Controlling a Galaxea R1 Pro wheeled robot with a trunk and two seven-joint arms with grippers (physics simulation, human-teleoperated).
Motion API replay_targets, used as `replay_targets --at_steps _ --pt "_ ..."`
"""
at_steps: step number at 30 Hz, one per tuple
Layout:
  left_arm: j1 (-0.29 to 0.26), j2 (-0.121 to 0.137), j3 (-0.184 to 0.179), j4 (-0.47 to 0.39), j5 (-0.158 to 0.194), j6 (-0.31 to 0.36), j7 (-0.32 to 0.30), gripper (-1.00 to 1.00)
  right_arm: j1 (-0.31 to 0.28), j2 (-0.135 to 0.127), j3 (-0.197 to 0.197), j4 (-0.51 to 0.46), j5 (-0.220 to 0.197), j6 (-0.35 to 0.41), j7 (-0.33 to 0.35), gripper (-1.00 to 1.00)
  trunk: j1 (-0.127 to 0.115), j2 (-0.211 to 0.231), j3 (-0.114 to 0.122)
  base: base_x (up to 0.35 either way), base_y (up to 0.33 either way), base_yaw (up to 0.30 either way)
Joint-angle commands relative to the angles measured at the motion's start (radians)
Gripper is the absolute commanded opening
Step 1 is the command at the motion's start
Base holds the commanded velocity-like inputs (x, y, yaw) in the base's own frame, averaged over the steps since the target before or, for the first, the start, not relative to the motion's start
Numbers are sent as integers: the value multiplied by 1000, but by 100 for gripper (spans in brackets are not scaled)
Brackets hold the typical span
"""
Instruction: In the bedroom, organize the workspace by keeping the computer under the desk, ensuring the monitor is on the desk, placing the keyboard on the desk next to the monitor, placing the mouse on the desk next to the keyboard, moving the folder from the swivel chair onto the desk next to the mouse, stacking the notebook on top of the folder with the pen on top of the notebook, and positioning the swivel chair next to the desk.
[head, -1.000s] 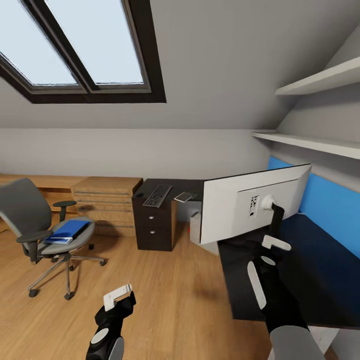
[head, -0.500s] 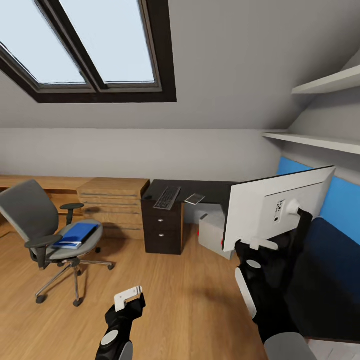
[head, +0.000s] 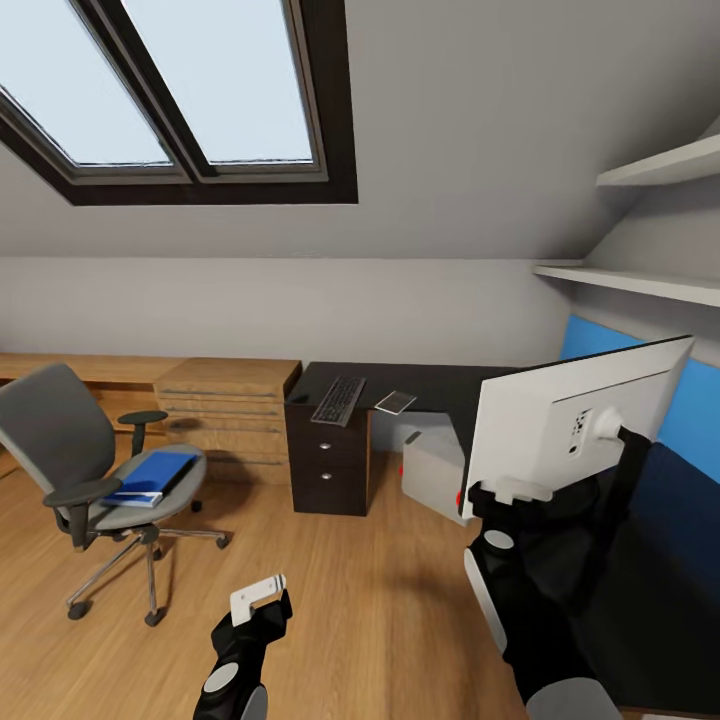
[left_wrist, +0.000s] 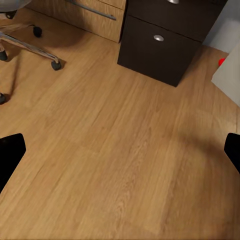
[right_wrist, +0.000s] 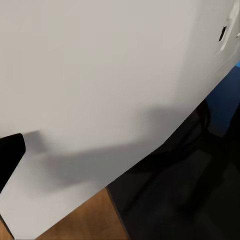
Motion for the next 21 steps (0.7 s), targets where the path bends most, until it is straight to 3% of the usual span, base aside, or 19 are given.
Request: replay_targets --at_steps 1,7,8,10,14,17,18,21 --pt "-1 0 -2 -1 7 3 7 100 0 0 3 -1 2 7 -5 100 0 -1 -1 5 2 0" --pt "-1 0 -3 7 6 3 7 100 13 7 23 -3 5 4 -17 100 0 -1 -1 8 37 0" --pt "-1 -1 -4 19 6 2 7 100 21 19 94 -3 7 3 -117 100 0 -1 -1 68 201 0" --pt "-1 -1 -5 22 5 2 5 100 24 21 168 -1 7 -8 -205 100 0 -1 -1 36 105 0" --pt "-1 -2 -9 24 5 -1 5 100 25 21 271 30 8 -78 -323 100 0 -1 -1 13 37 0" --pt "-1 -2 -42 24 -1 -3 6 100 24 20 289 46 8 -100 -350 100 0 -1 -1 9 9 0" --pt "-1 0 -90 24 -6 -4 9 100 25 18 296 54 9 -109 -360 100 0 -1 -1 252 80 0" --pt "-1 2 -101 25 -7 -4 9 100 26 17 297 55 10 -111 -362 100 0 -1 -1 286 49 0"
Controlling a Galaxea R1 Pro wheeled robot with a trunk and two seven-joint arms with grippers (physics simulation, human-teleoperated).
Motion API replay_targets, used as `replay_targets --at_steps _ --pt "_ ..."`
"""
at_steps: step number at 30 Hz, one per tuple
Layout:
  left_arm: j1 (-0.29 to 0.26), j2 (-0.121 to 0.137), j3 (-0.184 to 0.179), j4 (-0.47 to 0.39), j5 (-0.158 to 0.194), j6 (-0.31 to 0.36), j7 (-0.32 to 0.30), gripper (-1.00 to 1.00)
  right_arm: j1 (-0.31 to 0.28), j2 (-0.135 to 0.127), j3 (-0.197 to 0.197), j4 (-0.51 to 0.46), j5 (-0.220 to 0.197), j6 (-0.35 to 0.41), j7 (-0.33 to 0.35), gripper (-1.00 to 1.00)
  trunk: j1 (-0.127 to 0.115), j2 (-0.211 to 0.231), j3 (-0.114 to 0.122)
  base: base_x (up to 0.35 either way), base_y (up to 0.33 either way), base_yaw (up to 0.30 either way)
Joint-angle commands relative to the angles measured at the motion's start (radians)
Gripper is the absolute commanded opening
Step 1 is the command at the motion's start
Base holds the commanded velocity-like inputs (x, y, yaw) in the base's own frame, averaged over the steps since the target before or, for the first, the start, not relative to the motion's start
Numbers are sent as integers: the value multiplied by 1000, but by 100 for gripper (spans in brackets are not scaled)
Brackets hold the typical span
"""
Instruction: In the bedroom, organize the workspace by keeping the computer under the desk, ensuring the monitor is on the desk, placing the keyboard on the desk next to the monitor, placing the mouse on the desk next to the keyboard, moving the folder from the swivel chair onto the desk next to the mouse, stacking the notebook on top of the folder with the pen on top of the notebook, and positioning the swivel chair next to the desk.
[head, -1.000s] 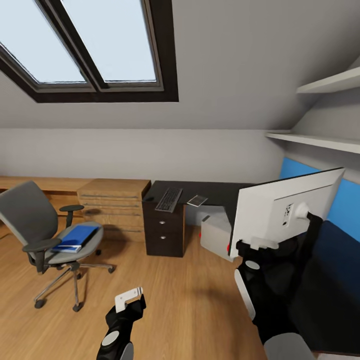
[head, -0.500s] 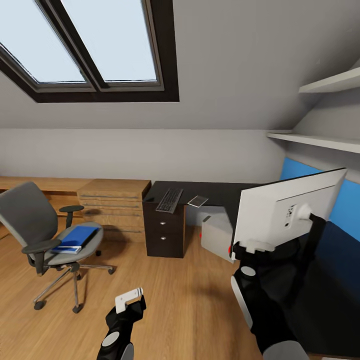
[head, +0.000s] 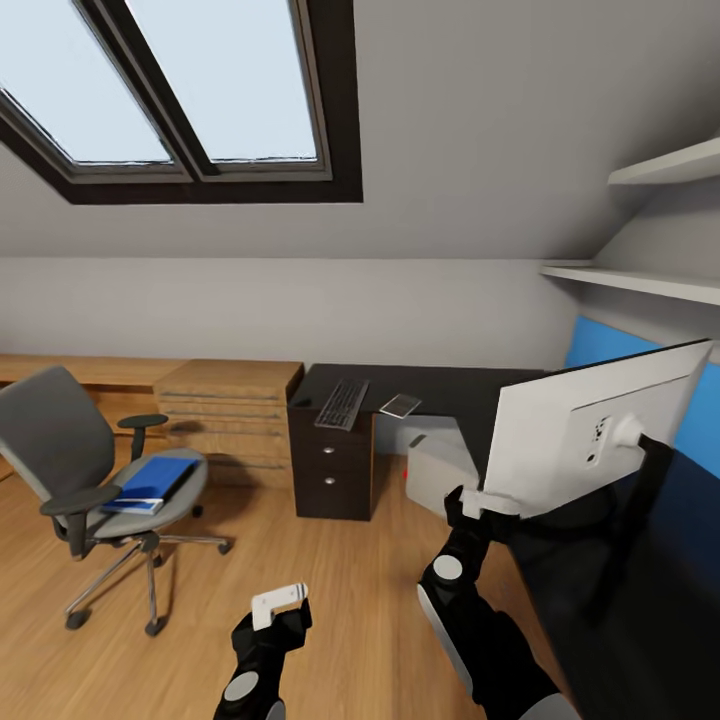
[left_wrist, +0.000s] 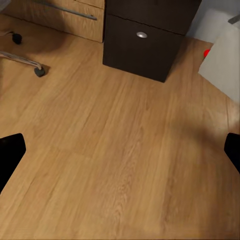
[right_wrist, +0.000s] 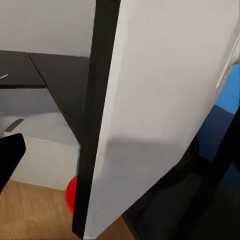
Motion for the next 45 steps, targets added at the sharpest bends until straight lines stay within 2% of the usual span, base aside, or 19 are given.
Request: replay_targets --at_steps 1,12,15,17,21,25,28,36,45 --pt "-1 1 -3 -1 6 3 7 100 -1 0 2 0 3 10 -5 100 1 -1 -1 309 14 0" --pt "0 1 -5 -1 8 3 7 100 -1 0 -2 3 4 13 -17 100 1 -1 -1 200 2 0" --pt "-1 1 -5 -1 7 3 7 100 -1 1 -10 7 2 16 -46 100 1 -1 -1 28 0 0" --pt "0 1 -6 -1 6 3 7 100 -1 1 -20 8 1 20 -96 100 1 -1 -1 125 0 0" --pt "-1 1 -7 -1 6 3 7 100 -1 1 -26 8 1 23 -100 100 1 -1 -1 19 0 0" --pt "0 1 -8 -1 7 3 7 100 -2 2 -65 8 1 28 -101 100 1 -1 -1 4 0 0" --pt "-1 1 -8 -1 7 3 6 100 -2 2 -109 7 0 60 -100 100 1 -1 -1 1 0 0" --pt "-1 0 -9 0 7 3 6 100 -2 3 -118 6 1 69 -100 100 1 -1 -1 -14 0 0" --pt "-1 -1 -10 1 6 3 6 100 -2 3 -118 8 1 70 -100 100 1 -1 -1 -243 0 0"
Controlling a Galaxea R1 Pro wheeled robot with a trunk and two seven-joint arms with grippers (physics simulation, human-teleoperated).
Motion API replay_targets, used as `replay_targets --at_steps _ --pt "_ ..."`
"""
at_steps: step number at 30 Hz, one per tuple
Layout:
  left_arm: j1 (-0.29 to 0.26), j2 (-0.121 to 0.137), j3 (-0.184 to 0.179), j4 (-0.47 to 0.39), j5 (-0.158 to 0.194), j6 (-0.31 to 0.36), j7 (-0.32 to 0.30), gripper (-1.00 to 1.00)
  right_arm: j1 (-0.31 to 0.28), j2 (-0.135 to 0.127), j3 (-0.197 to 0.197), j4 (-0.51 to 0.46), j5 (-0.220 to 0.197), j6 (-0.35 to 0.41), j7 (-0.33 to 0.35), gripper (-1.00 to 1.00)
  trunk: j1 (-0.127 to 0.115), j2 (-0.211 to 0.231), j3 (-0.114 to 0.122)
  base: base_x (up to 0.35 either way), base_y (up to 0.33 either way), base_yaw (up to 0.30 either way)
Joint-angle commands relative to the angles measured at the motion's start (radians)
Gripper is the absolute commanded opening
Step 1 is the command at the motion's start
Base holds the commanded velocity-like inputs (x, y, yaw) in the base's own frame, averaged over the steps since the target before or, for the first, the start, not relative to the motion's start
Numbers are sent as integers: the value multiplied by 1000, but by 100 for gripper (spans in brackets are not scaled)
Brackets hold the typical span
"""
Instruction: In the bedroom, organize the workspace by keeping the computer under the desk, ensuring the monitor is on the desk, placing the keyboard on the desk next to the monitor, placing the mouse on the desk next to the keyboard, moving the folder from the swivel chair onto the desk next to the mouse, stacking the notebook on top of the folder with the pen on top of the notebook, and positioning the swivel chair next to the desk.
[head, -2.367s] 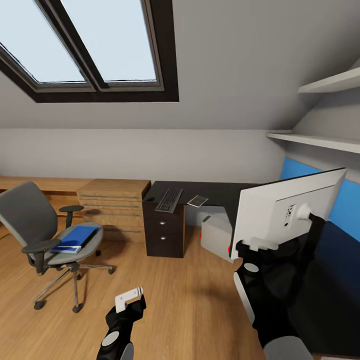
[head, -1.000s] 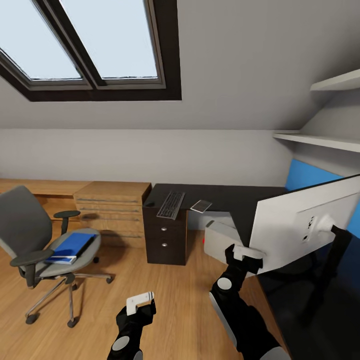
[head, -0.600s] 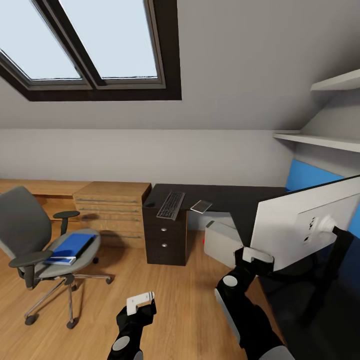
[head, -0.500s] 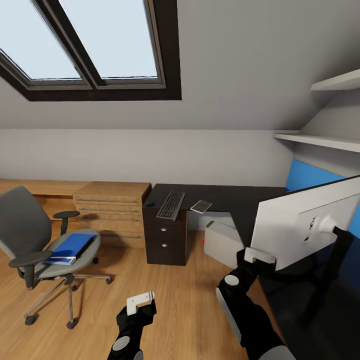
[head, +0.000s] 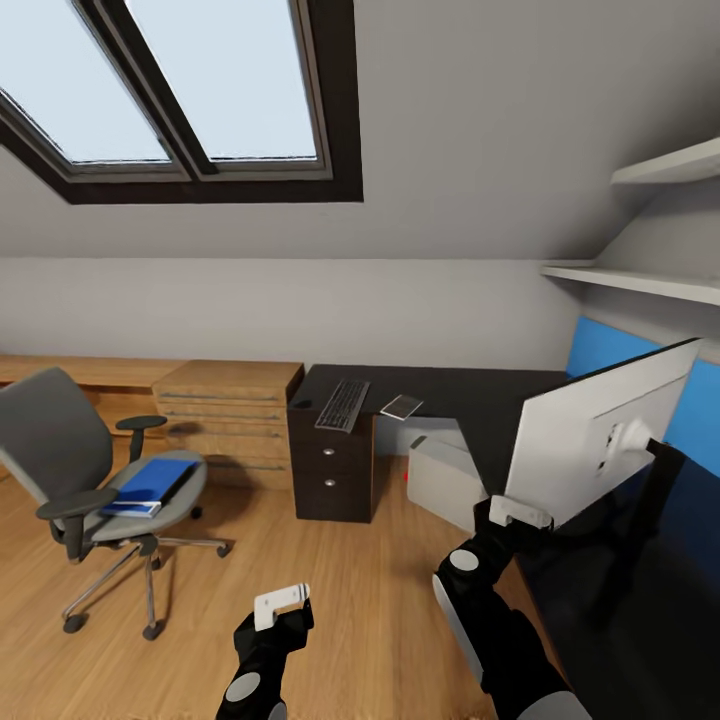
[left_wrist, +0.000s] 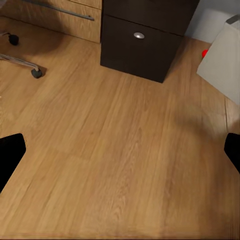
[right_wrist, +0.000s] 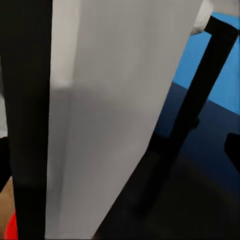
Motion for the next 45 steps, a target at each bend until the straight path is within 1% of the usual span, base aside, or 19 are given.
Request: replay_targets --at_steps 1,7,11,23,34,40,45 --pt "-1 0 -2 -1 7 3 7 100 -1 0 1 0 3 10 -5 100 0 -1 -1 -282 0 0" --pt "-1 1 -2 -1 7 3 7 100 -1 0 1 0 3 10 -5 100 0 -1 -1 -283 -3 0" --pt "-1 0 -3 9 6 3 7 100 -1 0 1 0 3 10 -5 100 0 -1 -1 -185 -136 0" --pt "-1 0 -4 19 5 3 7 100 -1 -2 0 0 3 10 -4 100 0 -1 -1 -12 -236 0" --pt "-1 0 -3 20 5 2 7 100 -1 -2 1 0 3 9 0 100 0 -1 -1 -4 -30 0" --pt "-1 0 -3 20 6 2 7 100 -1 -2 1 0 3 9 0 100 0 -1 -1 -199 -79 0" --pt "0 1 1 19 7 2 8 100 -1 -2 1 0 3 9 -1 100 0 -1 -1 -78 -43 0"
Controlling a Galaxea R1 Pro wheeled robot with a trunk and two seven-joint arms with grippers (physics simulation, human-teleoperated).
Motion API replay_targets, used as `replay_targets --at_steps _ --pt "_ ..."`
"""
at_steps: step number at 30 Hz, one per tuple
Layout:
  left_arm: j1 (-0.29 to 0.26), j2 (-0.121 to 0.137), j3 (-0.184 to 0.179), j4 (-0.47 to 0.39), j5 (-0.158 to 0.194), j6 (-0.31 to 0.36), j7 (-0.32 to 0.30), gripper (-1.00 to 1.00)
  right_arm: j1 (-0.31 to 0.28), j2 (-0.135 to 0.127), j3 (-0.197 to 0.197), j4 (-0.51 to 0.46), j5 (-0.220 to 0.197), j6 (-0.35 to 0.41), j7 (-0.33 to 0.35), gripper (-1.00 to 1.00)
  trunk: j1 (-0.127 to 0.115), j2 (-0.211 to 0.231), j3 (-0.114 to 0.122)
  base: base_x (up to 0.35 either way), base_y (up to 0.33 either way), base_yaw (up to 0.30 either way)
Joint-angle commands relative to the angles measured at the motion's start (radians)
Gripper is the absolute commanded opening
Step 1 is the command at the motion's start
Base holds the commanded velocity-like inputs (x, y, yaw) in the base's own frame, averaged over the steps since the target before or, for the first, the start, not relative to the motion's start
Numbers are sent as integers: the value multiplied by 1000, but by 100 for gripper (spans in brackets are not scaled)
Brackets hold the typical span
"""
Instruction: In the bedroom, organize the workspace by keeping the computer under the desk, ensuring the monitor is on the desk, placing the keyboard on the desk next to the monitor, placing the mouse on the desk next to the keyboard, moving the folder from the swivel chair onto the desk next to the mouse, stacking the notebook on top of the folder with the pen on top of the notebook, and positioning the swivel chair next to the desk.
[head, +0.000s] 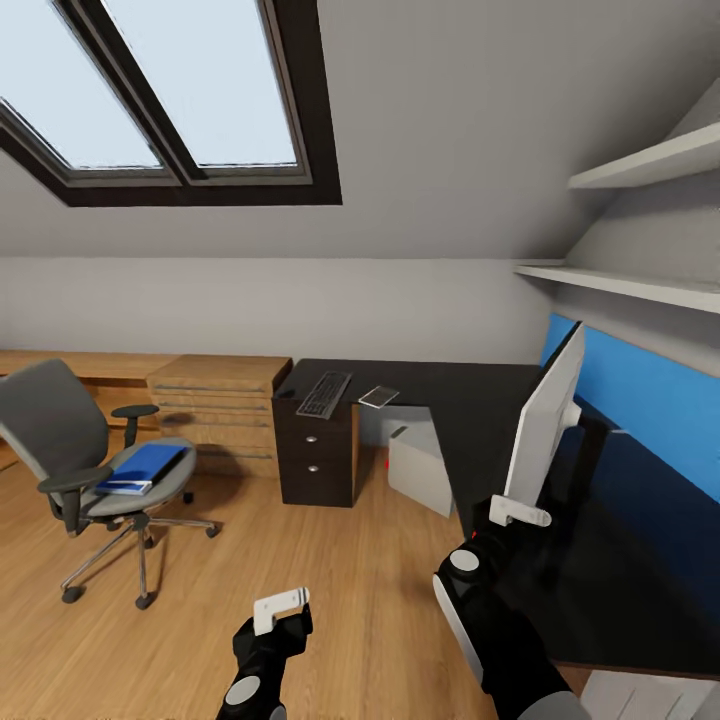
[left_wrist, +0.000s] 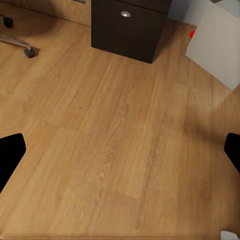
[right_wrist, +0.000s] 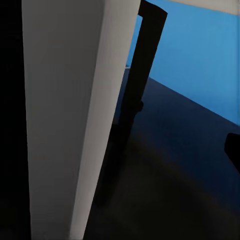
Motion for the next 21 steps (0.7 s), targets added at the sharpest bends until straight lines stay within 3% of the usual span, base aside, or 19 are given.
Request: replay_targets --at_steps 1,7,21 --pt "-1 1 0 -2 7 3 7 100 -1 0 1 0 2 10 -5 100 0 -1 -1 -13 -7 0" --pt "-1 1 3 -2 9 3 8 100 -1 0 3 1 2 9 3 100 0 -1 -1 -118 -2 0" --pt "-1 2 5 -3 10 3 8 100 -1 0 6 3 3 6 7 100 0 -1 -1 -322 0 0"
